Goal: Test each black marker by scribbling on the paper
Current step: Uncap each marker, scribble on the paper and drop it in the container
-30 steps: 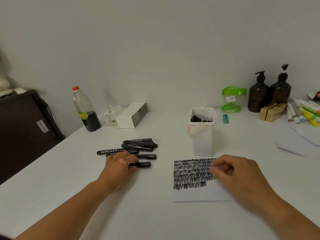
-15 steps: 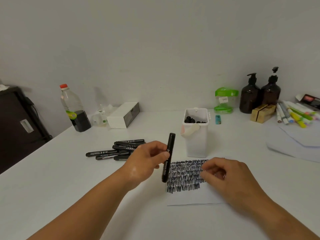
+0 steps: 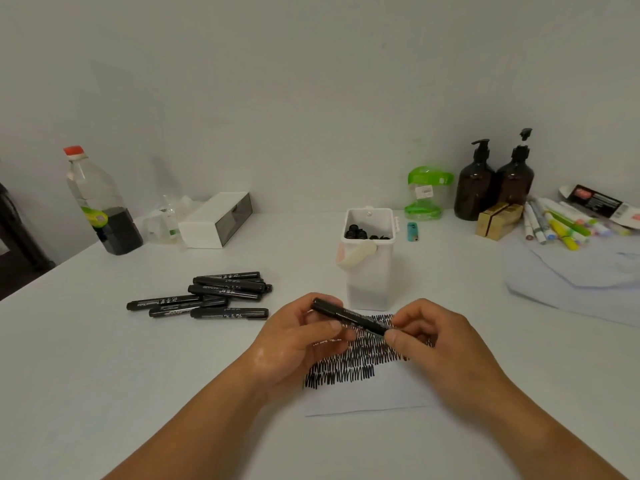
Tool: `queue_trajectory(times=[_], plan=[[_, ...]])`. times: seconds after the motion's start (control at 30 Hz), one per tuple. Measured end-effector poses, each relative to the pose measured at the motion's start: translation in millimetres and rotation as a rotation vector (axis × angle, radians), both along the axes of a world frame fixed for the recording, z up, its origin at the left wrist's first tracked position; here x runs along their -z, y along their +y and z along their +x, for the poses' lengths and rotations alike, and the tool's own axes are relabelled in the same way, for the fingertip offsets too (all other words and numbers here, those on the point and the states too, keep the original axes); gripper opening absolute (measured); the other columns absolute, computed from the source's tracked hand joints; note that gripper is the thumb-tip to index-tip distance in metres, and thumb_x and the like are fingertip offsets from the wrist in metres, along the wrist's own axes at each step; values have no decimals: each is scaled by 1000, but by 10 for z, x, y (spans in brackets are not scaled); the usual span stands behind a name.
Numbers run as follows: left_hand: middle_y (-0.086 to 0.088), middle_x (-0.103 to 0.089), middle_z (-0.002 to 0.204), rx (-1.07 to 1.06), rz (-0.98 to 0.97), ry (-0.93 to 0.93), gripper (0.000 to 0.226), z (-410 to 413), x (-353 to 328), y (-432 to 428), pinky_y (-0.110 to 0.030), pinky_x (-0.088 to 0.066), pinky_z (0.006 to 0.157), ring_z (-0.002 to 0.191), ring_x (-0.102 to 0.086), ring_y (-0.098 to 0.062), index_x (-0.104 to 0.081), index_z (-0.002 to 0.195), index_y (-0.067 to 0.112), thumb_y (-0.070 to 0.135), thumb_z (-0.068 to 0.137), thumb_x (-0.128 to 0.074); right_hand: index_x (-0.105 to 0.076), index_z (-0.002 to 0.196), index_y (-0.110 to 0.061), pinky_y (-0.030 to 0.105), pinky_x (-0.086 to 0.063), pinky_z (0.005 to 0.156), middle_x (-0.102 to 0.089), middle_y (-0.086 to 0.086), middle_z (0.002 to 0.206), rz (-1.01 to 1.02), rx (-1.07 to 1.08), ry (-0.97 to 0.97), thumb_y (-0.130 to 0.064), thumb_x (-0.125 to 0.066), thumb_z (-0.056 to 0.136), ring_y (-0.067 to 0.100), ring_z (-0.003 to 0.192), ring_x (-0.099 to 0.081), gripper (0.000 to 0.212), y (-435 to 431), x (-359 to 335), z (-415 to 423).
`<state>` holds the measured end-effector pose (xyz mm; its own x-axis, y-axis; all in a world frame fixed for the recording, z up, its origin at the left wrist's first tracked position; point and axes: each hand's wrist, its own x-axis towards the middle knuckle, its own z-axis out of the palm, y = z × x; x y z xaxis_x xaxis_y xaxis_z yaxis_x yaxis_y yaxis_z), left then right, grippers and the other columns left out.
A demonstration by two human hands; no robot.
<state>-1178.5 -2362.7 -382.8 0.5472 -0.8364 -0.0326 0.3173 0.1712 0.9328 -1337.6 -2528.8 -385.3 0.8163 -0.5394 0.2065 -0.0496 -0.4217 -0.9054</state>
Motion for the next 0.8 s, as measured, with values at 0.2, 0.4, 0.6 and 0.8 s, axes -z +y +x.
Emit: queue_trajectory(times=[0.2,0.4,0.6,0.8], plan=[[-11,-72,95,-42,103,-229,34,55,35,115,-29,-57,73,81,-68,-21,-64,110,5,-6,79,-73,-72,84,-39,10,-46,61,-76,-8,77,66,27,-40,-24,-80,84,6,66,-64,17,-4,-14,8],[9,-71,93,-78,348,-1060,26,-109,-1,159,-25,-52,75,84,-64,-15,-68,110,30,12,93,-63,-77,83,-30,9,-42,56,-73,-6,72,183,-14,-95,-19,-82,82,2,59,-58,12,110,-22,48],[21,-54,81,37,253,-1287,14,-244,17,87,-19,-37,66,73,-48,6,-60,113,19,22,104,-49,-78,87,-27,17,-43,53,-72,-1,72,256,-99,-95,-27,-86,75,9,57,-56,15,272,-41,73],[21,-48,73,35,217,-1346,23,-275,15,83,-22,-34,62,66,-41,-7,-53,127,32,33,106,-42,-76,86,-24,27,-38,47,-63,8,65,320,-118,-96,-18,-84,81,22,55,-45,11,312,-56,81]])
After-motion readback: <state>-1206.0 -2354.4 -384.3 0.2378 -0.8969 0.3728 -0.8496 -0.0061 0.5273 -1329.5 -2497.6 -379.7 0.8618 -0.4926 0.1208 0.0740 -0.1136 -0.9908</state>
